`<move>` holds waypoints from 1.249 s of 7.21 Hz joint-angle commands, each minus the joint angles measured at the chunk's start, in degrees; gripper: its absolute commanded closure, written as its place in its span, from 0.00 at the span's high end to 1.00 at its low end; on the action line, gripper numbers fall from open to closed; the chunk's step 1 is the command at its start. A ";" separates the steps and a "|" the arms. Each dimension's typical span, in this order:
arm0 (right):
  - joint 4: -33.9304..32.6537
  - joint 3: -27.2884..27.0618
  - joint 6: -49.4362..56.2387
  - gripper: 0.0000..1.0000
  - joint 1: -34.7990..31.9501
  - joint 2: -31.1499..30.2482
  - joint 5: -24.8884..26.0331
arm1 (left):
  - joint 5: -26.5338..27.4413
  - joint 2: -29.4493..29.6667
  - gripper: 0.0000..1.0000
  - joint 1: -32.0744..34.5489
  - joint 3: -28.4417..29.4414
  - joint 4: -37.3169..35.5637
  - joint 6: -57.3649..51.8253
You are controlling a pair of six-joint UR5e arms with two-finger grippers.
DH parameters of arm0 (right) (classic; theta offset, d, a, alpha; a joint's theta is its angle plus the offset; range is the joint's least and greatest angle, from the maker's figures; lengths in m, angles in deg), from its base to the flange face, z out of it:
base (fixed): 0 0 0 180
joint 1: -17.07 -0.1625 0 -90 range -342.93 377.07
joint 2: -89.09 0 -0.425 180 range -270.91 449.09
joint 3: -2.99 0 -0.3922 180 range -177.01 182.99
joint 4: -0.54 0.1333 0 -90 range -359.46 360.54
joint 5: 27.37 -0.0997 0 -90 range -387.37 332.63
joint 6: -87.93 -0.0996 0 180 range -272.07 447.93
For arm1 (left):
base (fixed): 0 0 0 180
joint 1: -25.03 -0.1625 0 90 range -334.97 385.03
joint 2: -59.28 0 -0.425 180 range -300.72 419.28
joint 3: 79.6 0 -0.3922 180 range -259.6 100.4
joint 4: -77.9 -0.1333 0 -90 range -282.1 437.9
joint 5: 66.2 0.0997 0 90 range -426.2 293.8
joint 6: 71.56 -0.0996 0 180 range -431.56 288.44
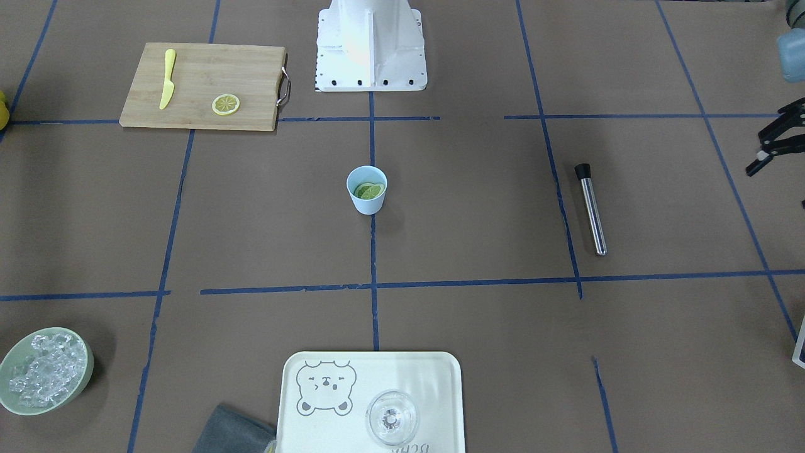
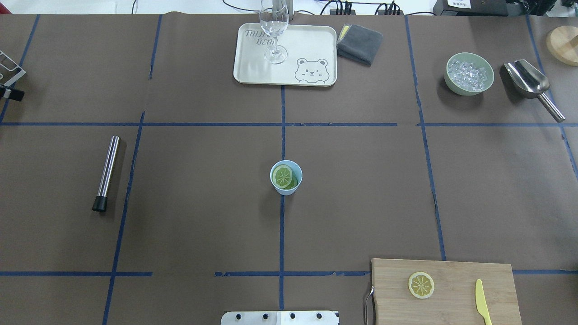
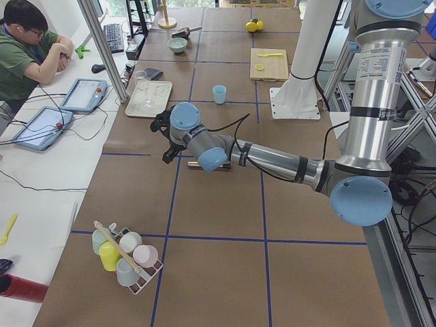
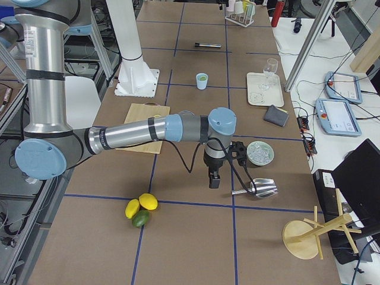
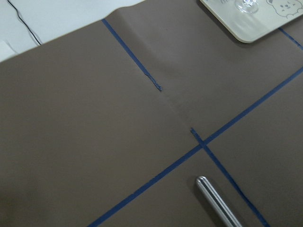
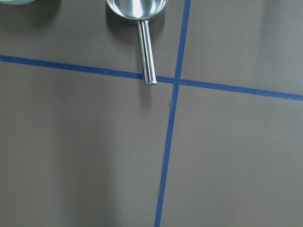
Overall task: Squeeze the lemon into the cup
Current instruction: 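Reach the left gripper toward the steel muddler lying on the table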
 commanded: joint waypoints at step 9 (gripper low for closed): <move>1.34 1.96 1.47 1.00 -0.05 -1.00 0.11 | 21.50 4.85 0.64 -23.48 9.40 -0.38 28.71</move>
